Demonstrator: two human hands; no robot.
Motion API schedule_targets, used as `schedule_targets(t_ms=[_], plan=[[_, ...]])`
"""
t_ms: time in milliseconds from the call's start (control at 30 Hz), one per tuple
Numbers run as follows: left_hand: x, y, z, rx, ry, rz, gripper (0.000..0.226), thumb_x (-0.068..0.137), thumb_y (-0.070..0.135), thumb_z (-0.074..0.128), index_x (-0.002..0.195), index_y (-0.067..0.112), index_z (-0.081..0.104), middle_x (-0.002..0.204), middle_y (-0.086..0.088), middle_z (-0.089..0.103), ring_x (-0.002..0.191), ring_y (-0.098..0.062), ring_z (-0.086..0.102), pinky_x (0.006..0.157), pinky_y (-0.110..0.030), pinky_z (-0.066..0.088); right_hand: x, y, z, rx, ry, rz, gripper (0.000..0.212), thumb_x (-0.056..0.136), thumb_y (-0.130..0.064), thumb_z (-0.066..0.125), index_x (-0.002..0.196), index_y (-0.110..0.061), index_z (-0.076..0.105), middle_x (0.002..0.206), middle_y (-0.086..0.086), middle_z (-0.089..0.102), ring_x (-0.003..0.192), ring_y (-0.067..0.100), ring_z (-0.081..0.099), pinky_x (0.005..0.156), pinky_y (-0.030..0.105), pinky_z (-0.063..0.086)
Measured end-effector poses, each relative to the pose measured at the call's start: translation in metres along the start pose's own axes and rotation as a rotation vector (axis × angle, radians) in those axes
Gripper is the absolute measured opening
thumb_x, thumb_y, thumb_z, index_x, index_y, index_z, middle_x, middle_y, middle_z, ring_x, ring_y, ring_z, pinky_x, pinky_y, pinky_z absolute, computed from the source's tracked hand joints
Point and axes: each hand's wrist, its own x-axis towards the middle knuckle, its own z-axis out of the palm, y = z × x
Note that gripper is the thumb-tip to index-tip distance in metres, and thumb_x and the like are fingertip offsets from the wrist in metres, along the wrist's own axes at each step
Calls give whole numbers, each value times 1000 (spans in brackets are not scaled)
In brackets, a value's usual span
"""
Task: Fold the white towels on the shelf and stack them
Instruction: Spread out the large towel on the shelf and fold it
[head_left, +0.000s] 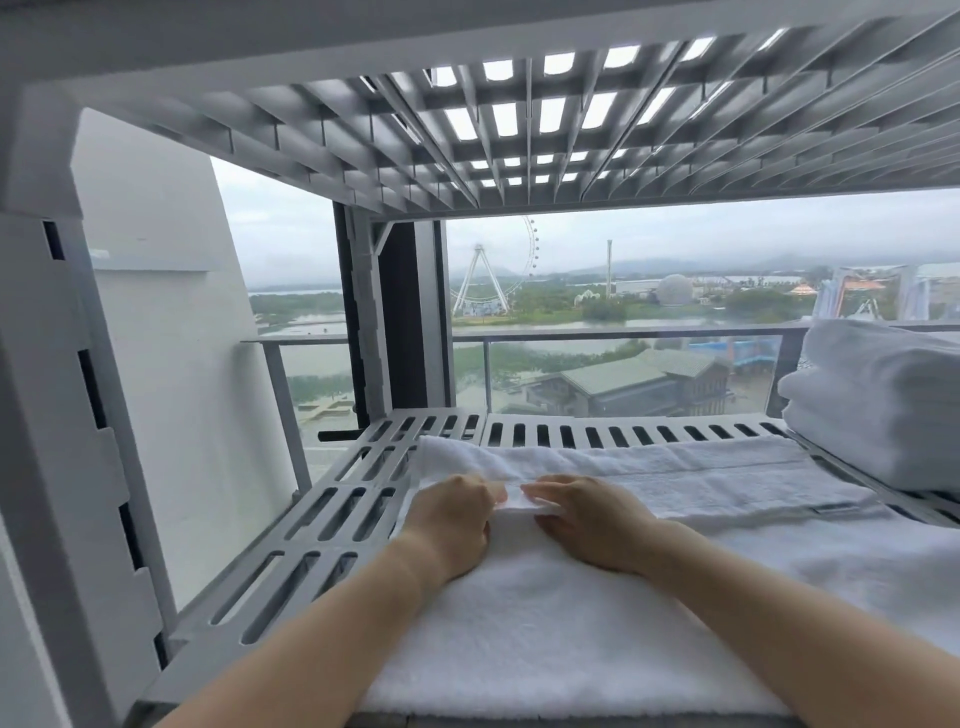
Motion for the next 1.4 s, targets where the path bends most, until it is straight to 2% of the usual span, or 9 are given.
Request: schedule_targets(t_ms=[167, 333, 467, 600, 800, 967, 1233, 1333, 1400], plan=[[2, -2, 2, 36, -37, 10, 36, 84, -2, 36, 101, 18, 61, 108, -3, 65, 102, -23, 59, 84, -36, 49, -8, 29, -10, -13, -13, 152, 59, 82, -6, 39, 136, -29, 43, 146, -5, 40, 131, 21, 41, 105, 36, 38], [5, 3, 5, 54, -23, -9, 40, 86, 0, 35, 111, 21, 59, 114, -1, 62, 104, -22, 58, 84, -34, 48, -35, 83, -29, -47, -51, 384, 59, 81, 0, 33, 132, -25, 48, 144, 1, 45, 131, 22, 42, 108, 35, 35], [7, 5, 10, 39, -85, 19, 37, 97, 14, 34, 127, 30, 50, 129, 3, 55, 115, -21, 54, 95, -39, 47, -43, 77, -26, -73, -64, 354, 57, 83, 4, 30, 132, -17, 49, 153, 2, 30, 139, 23, 30, 114, 38, 26], [-2, 0, 9, -20, -97, 22, 35, 101, 26, 33, 130, 28, 51, 130, 0, 57, 118, -21, 53, 99, -37, 43, -54, 65, -28, -97, -48, 385, 52, 84, 4, 30, 128, -15, 52, 152, 2, 33, 137, 24, 33, 112, 40, 30], [-23, 4, 3, -14, -64, 98, 41, 99, 16, 35, 135, 31, 46, 131, -1, 57, 119, -19, 54, 102, -35, 42, -82, 44, -29, -138, -38, 430, 49, 87, -2, 29, 128, -17, 52, 145, 3, 43, 132, 25, 40, 107, 41, 36], [-43, 11, -3, 10, -52, 121, 39, 97, 12, 36, 128, 29, 51, 124, -1, 61, 111, -20, 58, 95, -35, 47, -108, 25, -27, -148, -18, 496, 48, 87, -4, 30, 127, -18, 52, 139, 4, 49, 126, 26, 45, 104, 40, 39], [-88, 28, -22, 24, -119, 67, 42, 97, 20, 34, 136, 29, 44, 134, -3, 54, 120, -23, 52, 100, -40, 43, -151, 1, -30, -128, 34, 471, 49, 85, -2, 30, 125, -17, 54, 135, 4, 53, 123, 25, 49, 102, 39, 41], [-99, 42, -32, -4, -110, 23, 34, 93, 34, 43, 123, 26, 54, 125, 1, 59, 111, -20, 57, 91, -37, 48, -163, -6, -32, -79, 114, 420, 45, 84, 0, 33, 119, -12, 59, 127, 8, 60, 118, 25, 54, 99, 38, 44], [-102, 54, -37, 12, -62, 26, 32, 91, 34, 46, 120, 24, 55, 122, 1, 61, 108, -19, 58, 86, -35, 50, -168, -12, -34, -60, 156, 376, 39, 85, -1, 36, 113, -8, 61, 122, 10, 63, 113, 25, 57, 97, 37, 46]])
